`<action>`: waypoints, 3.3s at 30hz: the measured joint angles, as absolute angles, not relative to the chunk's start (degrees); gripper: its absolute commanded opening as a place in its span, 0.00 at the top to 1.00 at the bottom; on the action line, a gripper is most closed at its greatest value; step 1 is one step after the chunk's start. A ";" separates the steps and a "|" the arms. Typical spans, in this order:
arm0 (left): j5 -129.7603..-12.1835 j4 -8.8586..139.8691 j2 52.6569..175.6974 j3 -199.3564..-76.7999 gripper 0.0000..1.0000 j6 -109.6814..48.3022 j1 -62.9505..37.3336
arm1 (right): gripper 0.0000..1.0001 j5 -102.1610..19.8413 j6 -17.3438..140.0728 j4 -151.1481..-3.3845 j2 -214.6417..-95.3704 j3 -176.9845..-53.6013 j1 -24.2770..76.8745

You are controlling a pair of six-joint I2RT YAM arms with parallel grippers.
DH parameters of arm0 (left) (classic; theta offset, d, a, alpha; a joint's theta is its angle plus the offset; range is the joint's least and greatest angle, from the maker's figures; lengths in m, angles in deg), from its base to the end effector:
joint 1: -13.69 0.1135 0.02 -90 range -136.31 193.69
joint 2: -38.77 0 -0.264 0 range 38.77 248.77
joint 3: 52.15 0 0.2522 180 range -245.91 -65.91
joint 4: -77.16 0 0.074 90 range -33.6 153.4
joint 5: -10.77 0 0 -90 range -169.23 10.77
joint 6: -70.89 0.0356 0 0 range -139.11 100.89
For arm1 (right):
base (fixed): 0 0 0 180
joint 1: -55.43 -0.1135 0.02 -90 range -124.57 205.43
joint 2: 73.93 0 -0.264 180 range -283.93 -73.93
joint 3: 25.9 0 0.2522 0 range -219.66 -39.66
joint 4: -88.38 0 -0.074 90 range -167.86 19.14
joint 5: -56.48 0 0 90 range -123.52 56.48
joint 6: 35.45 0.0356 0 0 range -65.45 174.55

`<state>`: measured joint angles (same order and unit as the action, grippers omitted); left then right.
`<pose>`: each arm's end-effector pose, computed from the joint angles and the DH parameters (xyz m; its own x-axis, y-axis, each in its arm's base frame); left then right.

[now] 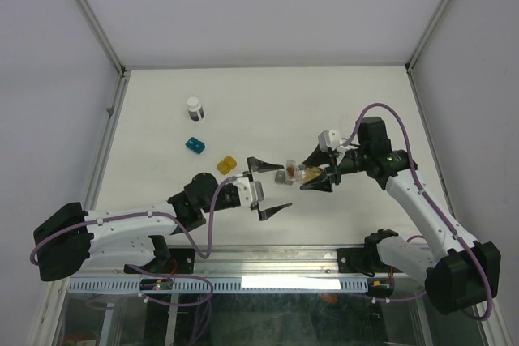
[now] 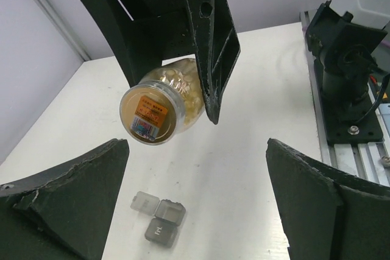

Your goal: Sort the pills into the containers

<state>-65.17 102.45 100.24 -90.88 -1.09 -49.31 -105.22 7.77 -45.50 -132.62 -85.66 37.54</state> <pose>0.0990 -0.2133 0.2528 0.3207 0.0316 -0.9467 0.9204 0.2254 0.3193 0.1753 0.0921 0.2835 0.0742 -0.2165 -0.9735 -0.9940 -0.0949 -0.0547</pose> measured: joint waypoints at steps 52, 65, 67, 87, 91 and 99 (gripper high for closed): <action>-58.96 95.85 106.28 -98.77 0.46 0.90 -43.87 | 1.00 -106.44 -0.02 -40.23 -134.06 -85.66 37.56; -54.68 96.85 108.20 -99.51 0.48 -2.75 -43.15 | 1.00 -106.44 -0.06 -40.13 -134.26 -85.66 37.56; -54.41 97.27 108.27 -99.51 0.47 -3.32 -42.82 | 1.00 -106.44 -0.08 -40.13 -134.26 -85.66 37.56; -51.90 100.96 109.97 -99.54 0.71 -8.15 -41.68 | 1.00 -106.27 -0.56 -39.86 -134.26 -85.66 37.56; -51.77 101.31 110.32 -99.54 0.99 -9.79 -41.66 | 1.00 -106.18 -0.45 -39.21 -134.31 -85.66 37.56; -54.35 101.51 110.39 -99.51 1.00 -20.69 -41.71 | 1.00 -106.47 1.14 -37.92 -134.76 -85.66 37.58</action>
